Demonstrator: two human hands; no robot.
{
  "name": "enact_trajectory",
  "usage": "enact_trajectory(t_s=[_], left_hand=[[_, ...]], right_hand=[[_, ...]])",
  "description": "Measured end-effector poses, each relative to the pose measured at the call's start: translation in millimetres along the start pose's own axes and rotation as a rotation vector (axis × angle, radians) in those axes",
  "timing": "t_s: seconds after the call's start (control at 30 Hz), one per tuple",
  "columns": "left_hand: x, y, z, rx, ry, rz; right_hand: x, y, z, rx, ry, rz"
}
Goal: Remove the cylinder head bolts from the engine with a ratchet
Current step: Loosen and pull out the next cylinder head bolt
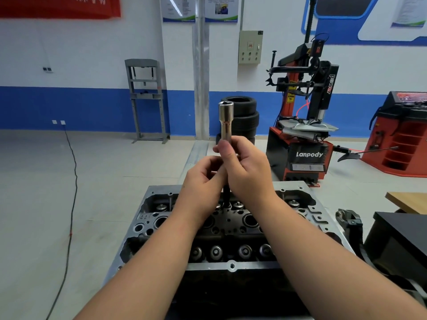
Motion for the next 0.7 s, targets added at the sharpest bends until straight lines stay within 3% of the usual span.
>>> enact_trajectory(t_s=[0.33,0.53,0.7], left_hand=[[-3.9,0.3,0.2,0.016,-0.012,0.021],[3.5,-0.4,-0.6,-0.024,0.038,-0.009],[-2.4,0.5,-0.2,0.007,0.019,0.025]], right_hand=[[-3.7,2.3,0.8,0.011,-0.037,0.028],[2.2,-1.4,1.4,0.082,0.019,0.104],[-1.1,3.3,1.1,0.020,-0.003,0.061]])
Point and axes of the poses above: each hand's wrist, its own z-axis towards the middle knuckle, its own x-axis out of the palm, y = z × x, the point moved 7 cm from there along z, towards the middle knuckle, and after that the axes turned 3 degrees about -x, right-handed, at the moved point
